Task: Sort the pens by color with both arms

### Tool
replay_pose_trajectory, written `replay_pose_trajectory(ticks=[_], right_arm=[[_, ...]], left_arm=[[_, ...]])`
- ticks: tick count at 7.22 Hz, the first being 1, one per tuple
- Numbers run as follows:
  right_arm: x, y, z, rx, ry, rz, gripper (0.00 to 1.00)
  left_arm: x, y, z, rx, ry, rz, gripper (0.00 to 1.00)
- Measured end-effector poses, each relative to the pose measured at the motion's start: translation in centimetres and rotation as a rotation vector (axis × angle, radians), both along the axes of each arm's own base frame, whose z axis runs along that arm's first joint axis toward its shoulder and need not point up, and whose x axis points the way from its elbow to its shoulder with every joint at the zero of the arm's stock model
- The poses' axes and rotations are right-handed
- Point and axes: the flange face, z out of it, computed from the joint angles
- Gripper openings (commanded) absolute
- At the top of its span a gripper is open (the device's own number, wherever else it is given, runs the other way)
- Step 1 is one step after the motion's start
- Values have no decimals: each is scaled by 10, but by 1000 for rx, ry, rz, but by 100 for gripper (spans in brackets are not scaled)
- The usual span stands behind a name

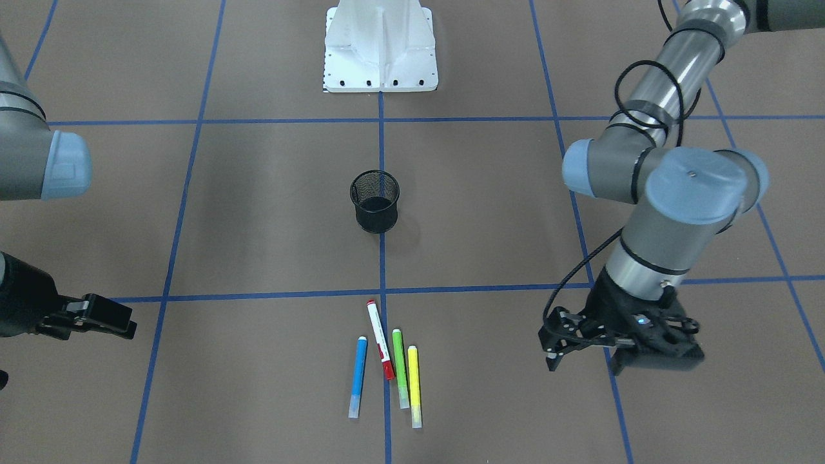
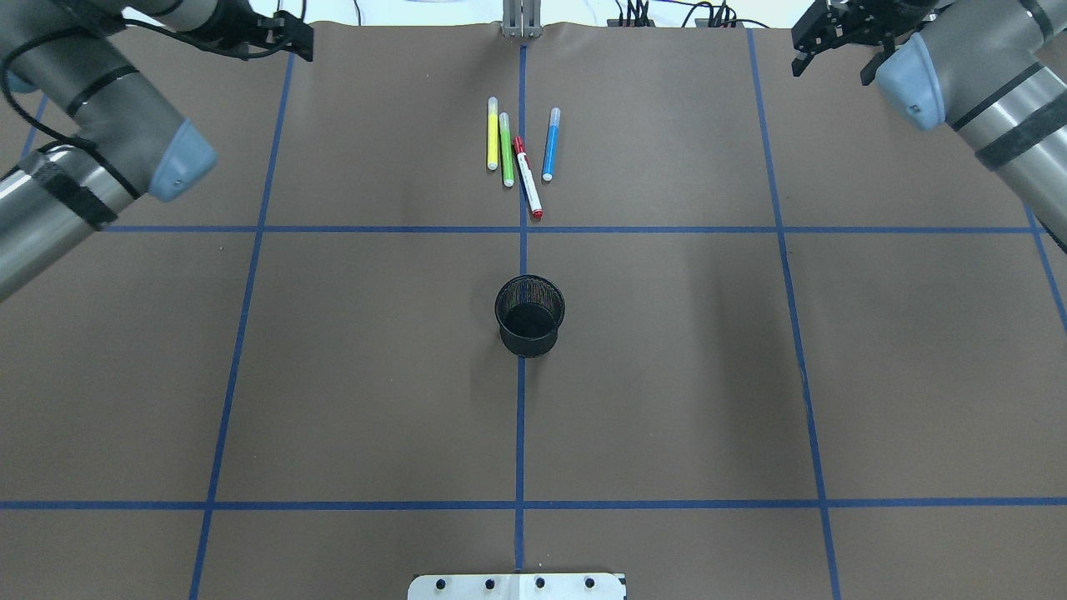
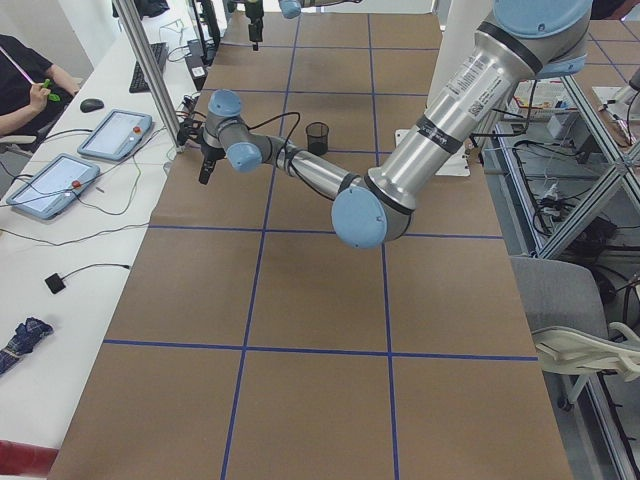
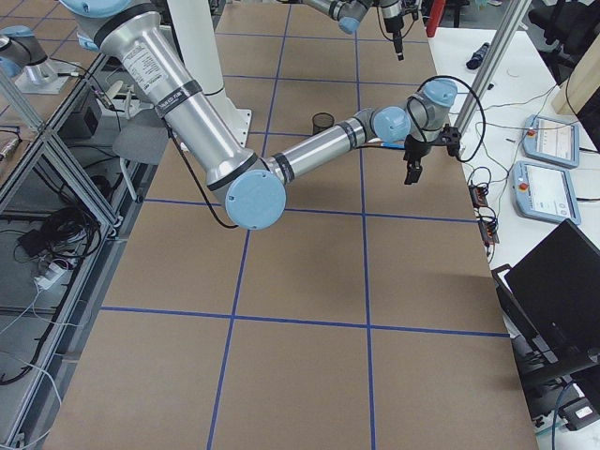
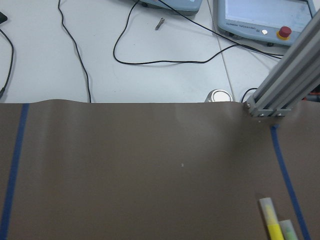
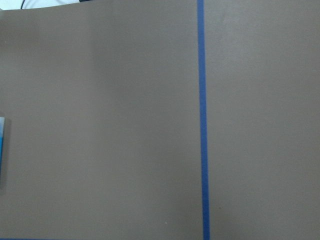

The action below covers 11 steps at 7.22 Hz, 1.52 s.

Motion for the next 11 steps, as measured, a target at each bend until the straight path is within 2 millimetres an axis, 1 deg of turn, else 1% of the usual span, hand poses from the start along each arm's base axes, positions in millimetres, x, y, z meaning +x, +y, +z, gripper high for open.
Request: replay_pose_trajectory(ticks=[1, 2, 3, 4, 5, 6, 7, 8, 9, 10, 11], right_arm=[[24, 8, 10, -6, 38, -55, 100], [49, 25, 26, 7, 65, -100, 100], [69, 47, 47, 13, 79, -123, 100], [81, 67, 65, 12, 92, -130, 100], [89, 83, 81, 6, 108, -130, 100], [97, 96, 95, -3, 118, -127, 100], [110, 105, 107, -1, 122, -122, 100], [127, 114, 118, 18, 122, -126, 100], [151, 122, 129, 55, 120, -134, 100], [177, 130, 141, 87, 118, -134, 100], [197, 140, 155, 103, 119, -122, 100]], left_arm=[[-28, 8, 29, -16, -21, 11, 100], [-59, 20, 58, -21, -41, 26, 100], [-95, 37, 87, -27, -51, 41, 100], [-129, 59, 110, -30, -60, 47, 100], [-155, 89, 135, -22, -82, 62, 100], [-181, 117, 161, -15, -111, 81, 100], [-205, 137, 186, -1, -143, 110, 100], [-223, 150, 206, 17, -180, 154, 100], [-235, 158, 221, 19, -211, 196, 100], [-240, 161, 228, 8, -226, 219, 100], [-242, 163, 233, -4, -233, 227, 100]])
